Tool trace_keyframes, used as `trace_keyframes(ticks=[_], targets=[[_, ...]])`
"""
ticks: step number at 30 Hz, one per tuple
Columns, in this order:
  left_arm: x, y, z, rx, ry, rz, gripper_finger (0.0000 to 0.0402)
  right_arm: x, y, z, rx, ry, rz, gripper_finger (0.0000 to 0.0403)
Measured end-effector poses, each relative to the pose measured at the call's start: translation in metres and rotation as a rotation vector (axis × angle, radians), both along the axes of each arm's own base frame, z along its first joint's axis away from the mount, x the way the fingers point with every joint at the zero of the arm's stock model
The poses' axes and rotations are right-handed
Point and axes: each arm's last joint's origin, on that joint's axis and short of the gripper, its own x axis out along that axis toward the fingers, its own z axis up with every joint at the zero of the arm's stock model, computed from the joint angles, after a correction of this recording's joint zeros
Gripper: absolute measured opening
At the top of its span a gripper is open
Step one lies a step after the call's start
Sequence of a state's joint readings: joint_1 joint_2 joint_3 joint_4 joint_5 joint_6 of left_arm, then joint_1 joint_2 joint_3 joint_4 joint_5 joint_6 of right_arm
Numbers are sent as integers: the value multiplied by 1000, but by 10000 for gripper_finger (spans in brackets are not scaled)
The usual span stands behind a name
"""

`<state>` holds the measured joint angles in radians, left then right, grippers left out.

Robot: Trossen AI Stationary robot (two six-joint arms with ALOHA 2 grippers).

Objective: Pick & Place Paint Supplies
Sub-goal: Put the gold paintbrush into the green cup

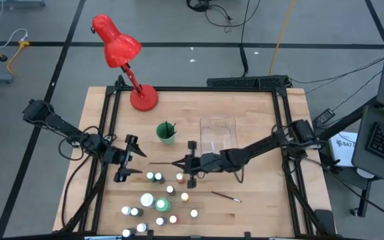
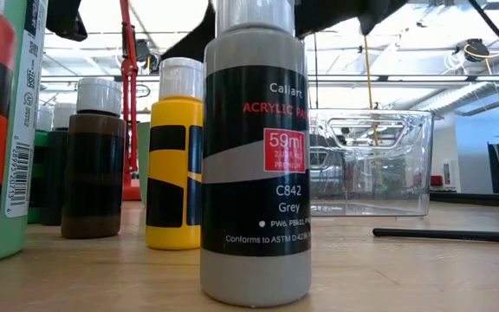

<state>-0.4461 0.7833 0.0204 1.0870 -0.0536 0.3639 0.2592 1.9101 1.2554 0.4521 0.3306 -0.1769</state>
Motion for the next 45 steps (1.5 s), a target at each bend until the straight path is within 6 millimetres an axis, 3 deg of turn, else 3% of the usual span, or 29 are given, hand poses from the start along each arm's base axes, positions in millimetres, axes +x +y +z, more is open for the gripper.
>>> trace_keyframes(ticks=[5, 8, 17, 24, 32, 39, 45], targets=[[0, 0, 1, -9, -9, -5, 285, 30, 1, 10, 5, 4, 22, 0], [0, 0, 1, -7, -9, -2, 285, 41, -1, 3, -17, 18, -2, 0], [0, 0, 2, -9, -19, -2, 276, 43, -12, 0, 6, 50, -36, 0], [-1, 0, 3, -13, -26, -9, 189, 43, -12, 0, 4, 54, -35, 0], [0, 0, 2, -7, -17, 0, 18, 43, -12, 0, 1, 57, -32, 0], [0, 1, 1, -10, -3, 48, 4, 41, -9, -3, -6, 86, -26, 5], [1, 2, -1, 4, 9, 94, 3, 29, 13, -4, -56, 173, -3, 24]])
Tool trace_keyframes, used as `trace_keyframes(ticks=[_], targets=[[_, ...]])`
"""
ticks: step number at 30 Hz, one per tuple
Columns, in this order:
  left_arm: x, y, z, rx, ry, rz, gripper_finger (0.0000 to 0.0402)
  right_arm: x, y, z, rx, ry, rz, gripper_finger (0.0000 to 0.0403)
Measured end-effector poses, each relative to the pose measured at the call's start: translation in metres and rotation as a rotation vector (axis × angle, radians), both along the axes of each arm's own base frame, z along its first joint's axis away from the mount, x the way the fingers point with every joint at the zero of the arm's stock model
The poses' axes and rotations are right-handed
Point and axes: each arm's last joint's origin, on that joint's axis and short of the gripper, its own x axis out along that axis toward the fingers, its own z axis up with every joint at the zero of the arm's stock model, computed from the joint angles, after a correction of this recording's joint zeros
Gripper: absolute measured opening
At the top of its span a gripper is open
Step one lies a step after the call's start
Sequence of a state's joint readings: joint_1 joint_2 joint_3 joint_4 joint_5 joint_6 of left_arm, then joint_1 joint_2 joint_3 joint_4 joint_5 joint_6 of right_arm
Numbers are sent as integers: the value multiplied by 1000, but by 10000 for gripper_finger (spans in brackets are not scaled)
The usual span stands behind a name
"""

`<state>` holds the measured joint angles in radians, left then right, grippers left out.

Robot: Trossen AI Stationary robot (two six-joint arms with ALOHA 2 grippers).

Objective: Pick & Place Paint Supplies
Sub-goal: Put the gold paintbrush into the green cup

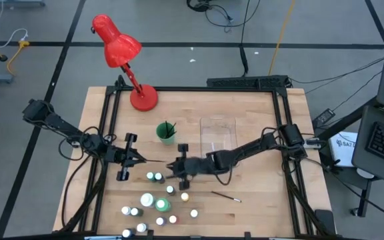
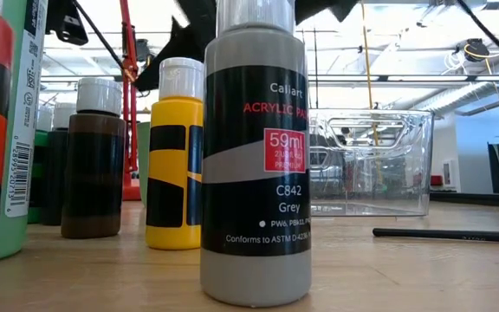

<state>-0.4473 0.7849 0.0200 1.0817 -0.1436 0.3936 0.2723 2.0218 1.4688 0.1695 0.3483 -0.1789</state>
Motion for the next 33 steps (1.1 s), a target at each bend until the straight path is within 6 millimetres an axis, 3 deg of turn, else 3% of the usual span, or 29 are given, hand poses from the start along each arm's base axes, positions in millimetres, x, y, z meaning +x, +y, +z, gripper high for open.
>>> trace_keyframes(ticks=[3, 7, 10, 12, 15, 18, 21, 25, 30, 33], targets=[[0, 0, 0, 10, 1, 19, 2, -16, 12, 20, -59, 24, -32, 28], [0, 1, 0, 8, 3, 47, 2, -54, 24, 60, -65, 44, -96, 25], [0, 2, 0, 1, 4, 71, 1, -91, 35, 73, -10, 16, 3, 18], [1, 2, 0, 3, 3, 73, 1, -116, 43, 65, 38, -49, 76, 13], [0, 2, 1, 17, -16, 80, 1, -155, 47, 33, 64, -166, 150, 5], [-1, 4, 7, -22, -52, 131, 1, -190, 37, 2, 50, -303, 194, 1], [5, 7, 21, -80, -45, 311, 1, -215, 19, -17, 81, -451, 159, 1], [25, 13, 45, -64, 103, 570, 1, -232, -1, -32, 57, -523, 124, 2], [47, 29, 73, -152, 317, 695, 1, -238, -7, -42, 47, -486, 118, 3], [58, 38, 76, -210, 367, 739, 1, -239, -7, -43, 16, -479, 129, 4]])
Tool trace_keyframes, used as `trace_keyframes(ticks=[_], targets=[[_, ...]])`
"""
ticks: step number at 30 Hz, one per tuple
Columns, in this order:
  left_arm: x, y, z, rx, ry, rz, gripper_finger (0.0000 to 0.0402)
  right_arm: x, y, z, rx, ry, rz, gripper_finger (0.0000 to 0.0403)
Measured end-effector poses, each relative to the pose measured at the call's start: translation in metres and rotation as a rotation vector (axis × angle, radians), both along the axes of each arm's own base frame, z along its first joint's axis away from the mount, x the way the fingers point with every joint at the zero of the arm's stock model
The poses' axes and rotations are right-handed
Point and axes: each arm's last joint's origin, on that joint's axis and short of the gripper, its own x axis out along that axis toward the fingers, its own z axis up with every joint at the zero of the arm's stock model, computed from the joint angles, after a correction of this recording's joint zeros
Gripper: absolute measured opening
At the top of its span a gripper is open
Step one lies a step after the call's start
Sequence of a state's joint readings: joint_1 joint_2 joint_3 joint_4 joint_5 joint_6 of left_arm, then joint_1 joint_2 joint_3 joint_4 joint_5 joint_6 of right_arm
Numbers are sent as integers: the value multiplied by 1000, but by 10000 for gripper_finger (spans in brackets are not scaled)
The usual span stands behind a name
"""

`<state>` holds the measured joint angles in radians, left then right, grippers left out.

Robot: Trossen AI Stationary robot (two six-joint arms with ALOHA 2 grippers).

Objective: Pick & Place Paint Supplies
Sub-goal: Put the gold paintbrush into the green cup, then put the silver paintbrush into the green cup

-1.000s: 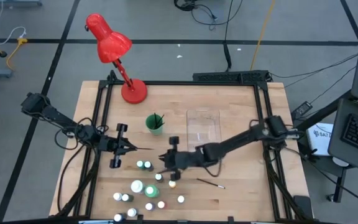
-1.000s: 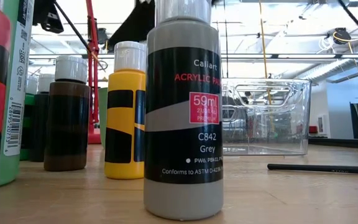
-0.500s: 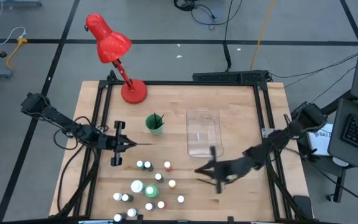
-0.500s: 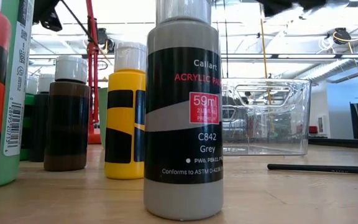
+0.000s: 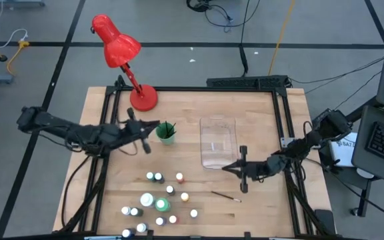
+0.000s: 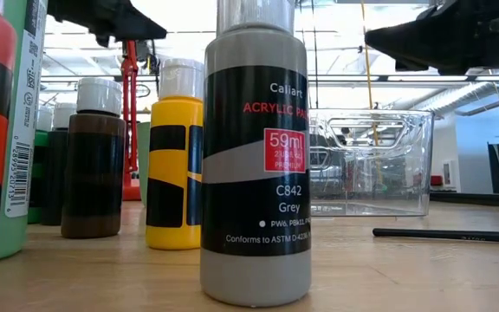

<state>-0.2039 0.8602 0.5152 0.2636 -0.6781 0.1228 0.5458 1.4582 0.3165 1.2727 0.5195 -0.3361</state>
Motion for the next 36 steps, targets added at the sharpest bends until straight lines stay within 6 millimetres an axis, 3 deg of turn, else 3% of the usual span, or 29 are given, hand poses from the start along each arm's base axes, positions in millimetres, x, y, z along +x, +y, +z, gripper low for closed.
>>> trace_keyframes(ticks=[11, 18, 24, 30, 36], targets=[[44, 15, -52, -132, 178, 93, 1, -1, 0, 3, -50, -34, -3, 4], [57, 21, -74, -130, 261, 130, 9, -1, 0, 6, -55, -62, -8, 4], [56, 19, -74, -58, 302, 101, 39, -1, -1, 8, -49, -71, -11, 4], [52, 12, -65, -126, 230, 63, 92, 0, -1, 7, -44, -65, -13, 4], [29, -9, -33, -102, 141, -89, 135, 0, -1, 3, -48, -33, -11, 4]])
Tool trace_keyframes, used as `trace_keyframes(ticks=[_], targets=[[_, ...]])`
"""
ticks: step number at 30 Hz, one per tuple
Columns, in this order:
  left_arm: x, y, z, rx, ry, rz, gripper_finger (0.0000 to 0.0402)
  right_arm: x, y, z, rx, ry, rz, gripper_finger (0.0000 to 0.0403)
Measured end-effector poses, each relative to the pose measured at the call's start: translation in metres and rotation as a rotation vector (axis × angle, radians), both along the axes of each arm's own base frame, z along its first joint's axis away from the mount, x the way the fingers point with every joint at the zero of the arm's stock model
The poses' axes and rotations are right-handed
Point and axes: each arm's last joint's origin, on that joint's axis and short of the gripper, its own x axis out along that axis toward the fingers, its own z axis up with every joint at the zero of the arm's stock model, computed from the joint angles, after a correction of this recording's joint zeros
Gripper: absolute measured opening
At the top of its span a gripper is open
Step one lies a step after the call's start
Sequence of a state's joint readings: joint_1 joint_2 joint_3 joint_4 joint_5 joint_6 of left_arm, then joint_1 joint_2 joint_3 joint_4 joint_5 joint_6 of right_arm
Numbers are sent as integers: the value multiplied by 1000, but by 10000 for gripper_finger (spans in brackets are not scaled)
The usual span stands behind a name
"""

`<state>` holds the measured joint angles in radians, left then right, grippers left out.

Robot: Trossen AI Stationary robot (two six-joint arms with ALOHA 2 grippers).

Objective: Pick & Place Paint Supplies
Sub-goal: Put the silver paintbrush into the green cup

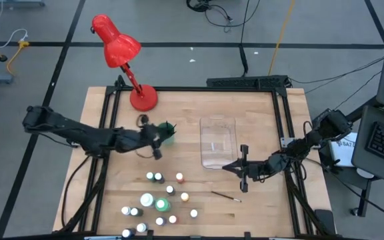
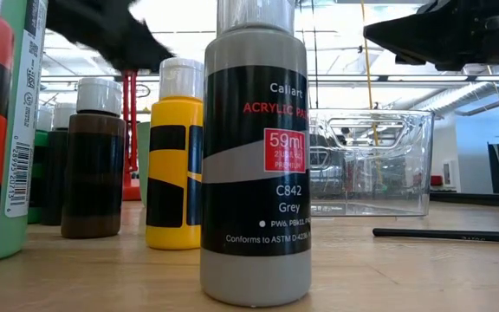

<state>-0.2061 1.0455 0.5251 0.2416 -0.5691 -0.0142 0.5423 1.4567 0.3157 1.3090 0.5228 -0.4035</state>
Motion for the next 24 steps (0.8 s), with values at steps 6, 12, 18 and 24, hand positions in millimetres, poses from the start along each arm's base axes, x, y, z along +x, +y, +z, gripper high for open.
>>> trace_keyframes(ticks=[6, 12, 18, 24], targets=[[-46, -41, 2, 119, -46, -136, 103, 0, 0, 0, 0, 0, 0, 4], [-82, -55, -30, 175, -249, -279, 14, 0, 0, 3, 31, -24, -2, 4], [-92, -36, -61, 262, -282, -198, 13, 7, -6, 24, 190, -105, -169, 4], [-87, -30, -61, 284, -276, -193, 4, 37, 26, 64, 88, 159, -221, 4]])
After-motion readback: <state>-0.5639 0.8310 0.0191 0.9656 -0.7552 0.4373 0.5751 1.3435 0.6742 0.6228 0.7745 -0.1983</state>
